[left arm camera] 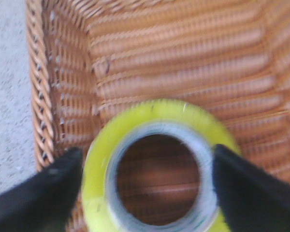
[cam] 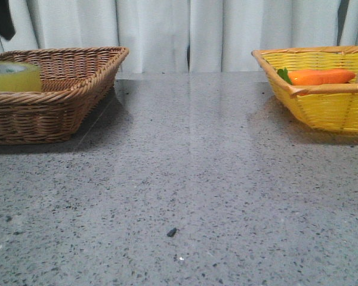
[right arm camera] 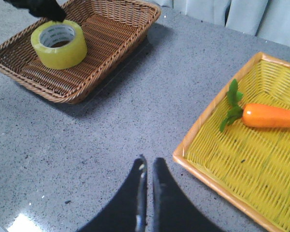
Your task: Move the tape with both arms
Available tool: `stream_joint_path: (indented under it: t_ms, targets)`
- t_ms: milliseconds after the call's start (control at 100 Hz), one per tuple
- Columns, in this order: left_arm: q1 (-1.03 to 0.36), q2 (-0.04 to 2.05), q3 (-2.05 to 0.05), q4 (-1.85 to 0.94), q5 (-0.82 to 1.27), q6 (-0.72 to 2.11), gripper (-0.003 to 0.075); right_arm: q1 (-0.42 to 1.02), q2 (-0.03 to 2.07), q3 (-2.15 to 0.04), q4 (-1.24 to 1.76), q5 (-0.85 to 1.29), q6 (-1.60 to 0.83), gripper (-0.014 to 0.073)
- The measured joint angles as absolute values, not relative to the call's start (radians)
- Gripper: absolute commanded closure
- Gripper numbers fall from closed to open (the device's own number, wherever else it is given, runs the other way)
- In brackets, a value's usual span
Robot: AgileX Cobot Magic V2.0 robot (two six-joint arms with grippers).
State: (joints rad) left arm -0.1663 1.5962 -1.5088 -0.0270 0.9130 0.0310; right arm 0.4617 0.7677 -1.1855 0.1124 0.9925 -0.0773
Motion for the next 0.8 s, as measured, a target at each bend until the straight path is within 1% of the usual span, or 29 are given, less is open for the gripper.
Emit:
stream_joint_path:
  t_ms: [110, 190, 280, 340, 430, 500, 550, 620, 670, 690, 740, 800]
  targets:
    - [-0.176, 1.448, -1.439, -0.107, 0.795, 0.057, 0.018, 0.462, 0.697, -1.096, 0.112, 0.928, -0.077, 0.066]
    - [-0.211, 1.276, -1.336, -0.132, 0.635, 0.068, 0.0218, 0.462, 0.58, -0.994, 0.105, 0.848, -0.077, 0.066]
    - [-0.268, 1.084, -1.169, -0.143, 0.471, 0.072, 0.0254, 0.462, 0.412, -0.878, 0.052, 0.736, -0.077, 0.066]
    - [-0.306, 0.945, -1.04, -0.151, 0.403, 0.076, 0.0279, 0.462, 0.313, -0.793, 0.0, 0.678, -0.077, 0.066]
    - [-0.336, 0.762, -0.85, -0.151, 0.322, 0.077, 0.0318, 0.462, 0.183, -0.685, -0.075, 0.645, -0.077, 0.066]
    - [-0.342, 0.637, -0.712, -0.149, 0.27, 0.077, 0.0368, 0.462, 0.109, -0.619, -0.109, 0.631, -0.077, 0.066]
    - [-0.342, 0.552, -0.627, -0.131, 0.242, 0.077, 0.0413, 0.462, 0.069, -0.583, -0.127, 0.616, -0.077, 0.066]
    - [-0.342, 0.427, -0.526, -0.098, 0.208, 0.077, 0.0507, 0.462, 0.032, -0.547, -0.143, 0.608, -0.077, 0.066]
    - [-0.342, 0.343, -0.47, -0.082, 0.193, 0.077, 0.0607, 0.462, 0.019, -0.533, -0.147, 0.603, -0.077, 0.066]
    - [-0.342, 0.309, -0.45, -0.077, 0.191, 0.077, 0.0634, 0.462, 0.015, -0.527, -0.147, 0.601, -0.077, 0.066]
    - [-0.342, 0.236, -0.409, -0.071, 0.188, 0.077, 0.0741, 0.462, 0.013, -0.521, -0.148, 0.597, -0.077, 0.066]
    - [-0.342, 0.162, -0.373, -0.067, 0.195, 0.077, 0.0741, 0.462, 0.013, -0.517, -0.15, 0.595, -0.077, 0.066]
